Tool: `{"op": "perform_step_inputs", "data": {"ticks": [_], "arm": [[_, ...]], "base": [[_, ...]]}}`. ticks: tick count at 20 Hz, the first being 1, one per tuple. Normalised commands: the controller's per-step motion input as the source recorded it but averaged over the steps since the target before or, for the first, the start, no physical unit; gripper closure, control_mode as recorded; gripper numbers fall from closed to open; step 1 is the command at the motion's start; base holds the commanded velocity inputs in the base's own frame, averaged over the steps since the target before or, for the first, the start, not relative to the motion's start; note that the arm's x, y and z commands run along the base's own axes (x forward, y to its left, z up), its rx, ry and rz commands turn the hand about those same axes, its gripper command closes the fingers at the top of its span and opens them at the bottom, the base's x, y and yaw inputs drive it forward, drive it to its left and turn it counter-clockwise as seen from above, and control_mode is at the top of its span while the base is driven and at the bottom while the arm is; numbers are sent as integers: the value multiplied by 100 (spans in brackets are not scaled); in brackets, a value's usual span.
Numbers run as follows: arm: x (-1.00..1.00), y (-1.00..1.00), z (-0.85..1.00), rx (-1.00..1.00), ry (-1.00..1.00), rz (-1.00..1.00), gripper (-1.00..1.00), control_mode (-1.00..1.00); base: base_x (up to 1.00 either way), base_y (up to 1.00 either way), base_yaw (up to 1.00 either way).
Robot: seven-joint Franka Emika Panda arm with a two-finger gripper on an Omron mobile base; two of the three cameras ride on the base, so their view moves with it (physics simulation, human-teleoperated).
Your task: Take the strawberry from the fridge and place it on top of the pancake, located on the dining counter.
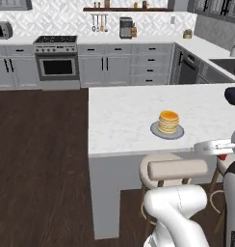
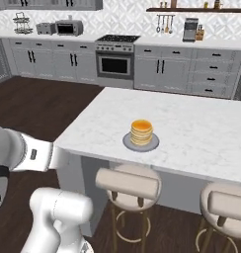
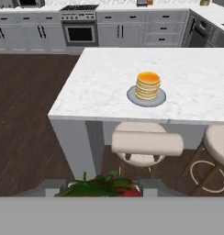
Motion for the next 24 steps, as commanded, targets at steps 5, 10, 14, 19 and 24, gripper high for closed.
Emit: {"op": "perform_step_inputs", "data": {"ticks": [5,10,14,19,24], "arm": [[0,0,0,0,0,0,100,100],[0,0,0,0,0,0,100,100],[0,0,0,0,0,0,100,100],[0,0,0,0,0,0,100,100],[0,0,0,0,0,0,100,100]], "base": [[51,-35,0],[82,-12,0],[90,-49,0],[58,-70,-24],[56,-53,-34]]}}
